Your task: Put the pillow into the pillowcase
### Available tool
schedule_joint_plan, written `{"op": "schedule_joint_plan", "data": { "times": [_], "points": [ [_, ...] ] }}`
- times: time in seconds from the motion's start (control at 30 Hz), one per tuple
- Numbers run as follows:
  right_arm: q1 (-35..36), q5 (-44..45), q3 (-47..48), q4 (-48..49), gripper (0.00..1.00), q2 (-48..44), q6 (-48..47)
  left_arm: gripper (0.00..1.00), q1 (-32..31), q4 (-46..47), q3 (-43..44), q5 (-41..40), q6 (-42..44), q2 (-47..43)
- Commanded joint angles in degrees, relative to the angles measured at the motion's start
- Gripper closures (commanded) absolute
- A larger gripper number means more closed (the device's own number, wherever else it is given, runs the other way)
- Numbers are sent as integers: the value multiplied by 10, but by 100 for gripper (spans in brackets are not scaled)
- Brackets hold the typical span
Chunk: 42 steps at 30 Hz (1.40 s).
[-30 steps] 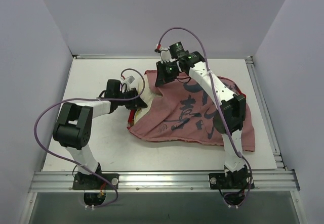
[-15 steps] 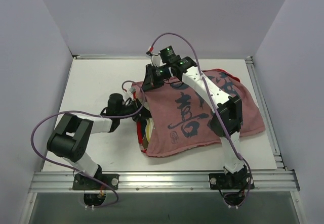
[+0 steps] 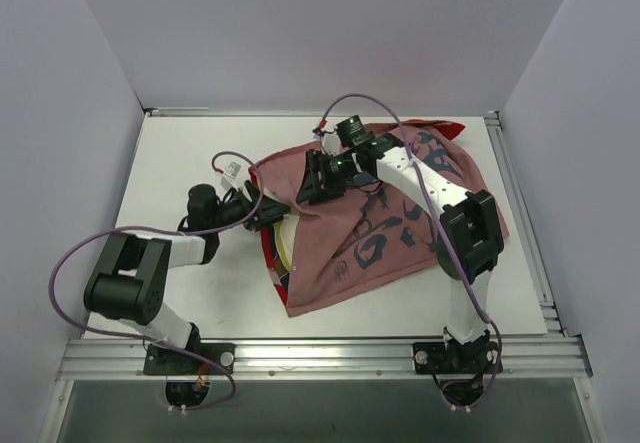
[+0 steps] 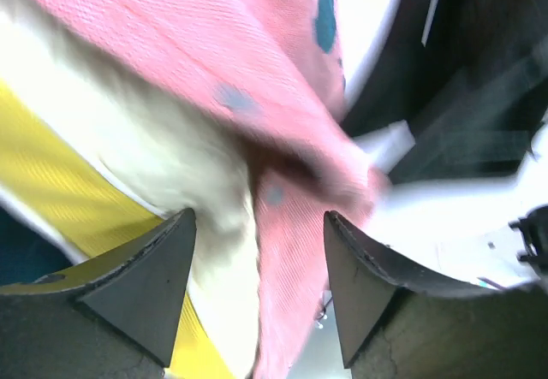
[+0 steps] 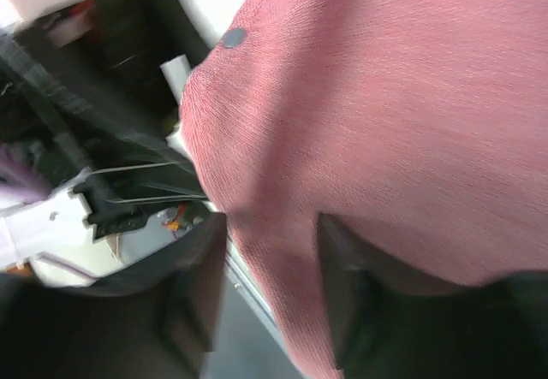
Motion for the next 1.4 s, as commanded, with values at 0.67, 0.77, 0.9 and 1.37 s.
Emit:
{"op": "schedule_joint_plan", "data": {
  "times": [0.67,0.77,0.9,1.37],
  "points": [
    [107,261,325,-218,35,198,-309,57,61,-113,10,-51,102,21],
    [107,266,325,-220,59,212,-317,63,41,-76,11,-54,79,55],
    [107,229,357,-222,100,209,-307,74,16,-32,4,-55,43,87],
    [132,-17,243,-65,100,97,-22,82,-96,267,120,-136,-189,226]
  ]
}}
